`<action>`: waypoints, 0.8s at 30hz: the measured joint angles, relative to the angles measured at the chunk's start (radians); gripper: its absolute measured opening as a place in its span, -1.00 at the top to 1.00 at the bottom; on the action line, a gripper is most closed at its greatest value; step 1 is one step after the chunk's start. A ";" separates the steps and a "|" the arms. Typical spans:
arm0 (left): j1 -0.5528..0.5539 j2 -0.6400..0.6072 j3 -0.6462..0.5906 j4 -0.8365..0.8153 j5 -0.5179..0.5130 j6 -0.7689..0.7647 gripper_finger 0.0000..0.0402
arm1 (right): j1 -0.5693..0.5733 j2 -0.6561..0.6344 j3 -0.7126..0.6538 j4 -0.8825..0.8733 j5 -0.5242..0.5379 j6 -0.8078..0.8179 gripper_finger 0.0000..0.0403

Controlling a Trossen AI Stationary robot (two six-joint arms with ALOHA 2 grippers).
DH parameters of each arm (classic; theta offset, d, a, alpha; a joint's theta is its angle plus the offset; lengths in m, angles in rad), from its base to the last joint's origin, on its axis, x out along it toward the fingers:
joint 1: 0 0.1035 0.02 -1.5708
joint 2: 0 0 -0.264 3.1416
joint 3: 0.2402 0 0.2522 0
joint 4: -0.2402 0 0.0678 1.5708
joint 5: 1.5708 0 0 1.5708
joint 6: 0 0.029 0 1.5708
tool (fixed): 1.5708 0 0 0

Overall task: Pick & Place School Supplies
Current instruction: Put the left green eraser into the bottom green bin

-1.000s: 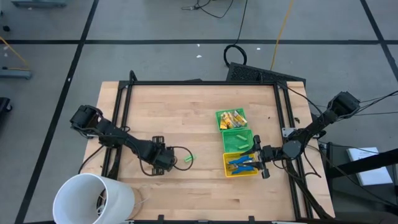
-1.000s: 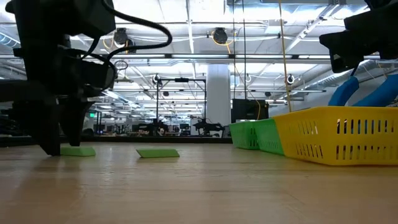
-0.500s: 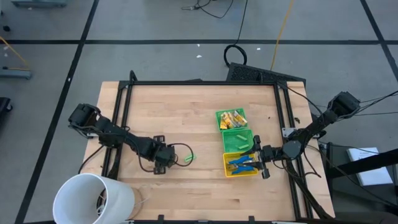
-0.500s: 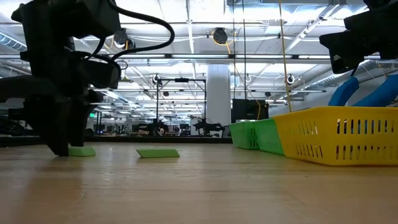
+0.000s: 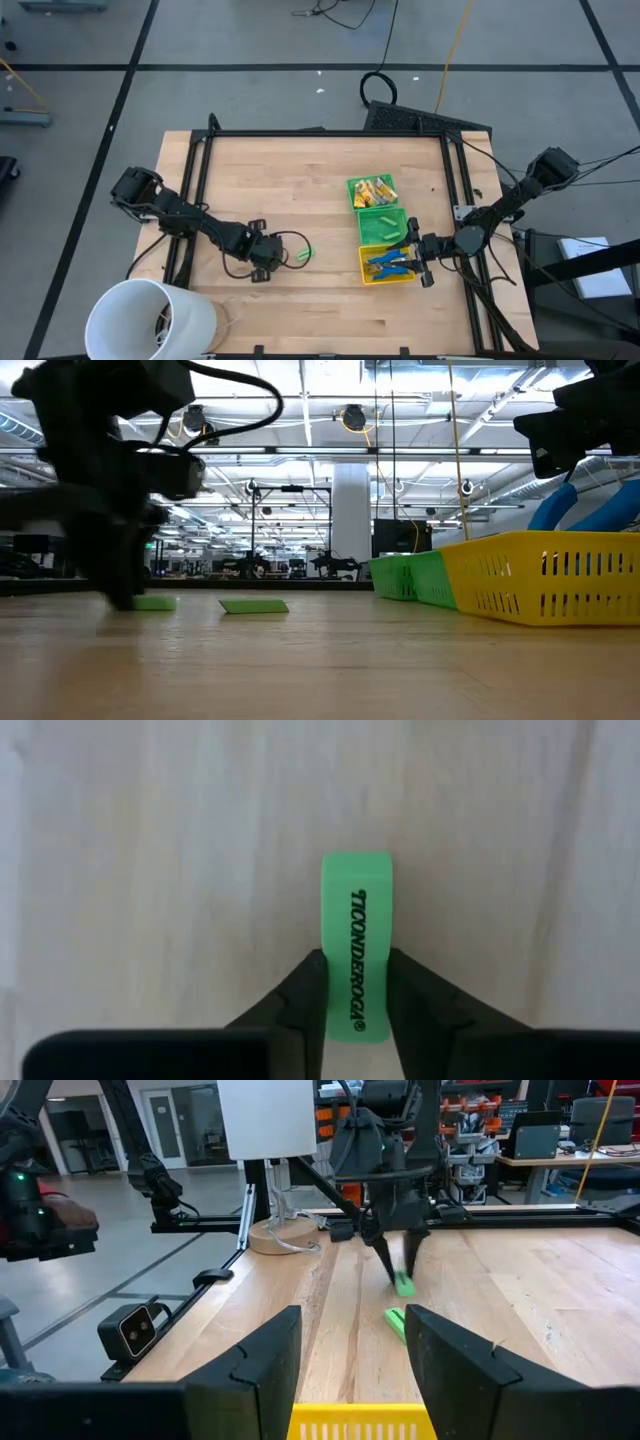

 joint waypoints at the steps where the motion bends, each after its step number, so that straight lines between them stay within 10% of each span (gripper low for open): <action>1: 0.000 0.000 0.001 0.020 -0.030 -0.001 0.55 | 0.000 0.000 0.000 0.000 0.000 0.000 0.15; 12: 0.012 0.005 0.078 0.266 -0.328 0.271 0.59 | 0.000 0.000 0.000 0.001 0.002 0.000 0.15; 24: 0.095 0.003 0.091 0.846 -0.325 0.775 0.58 | -0.015 0.000 0.000 0.001 0.008 0.000 0.15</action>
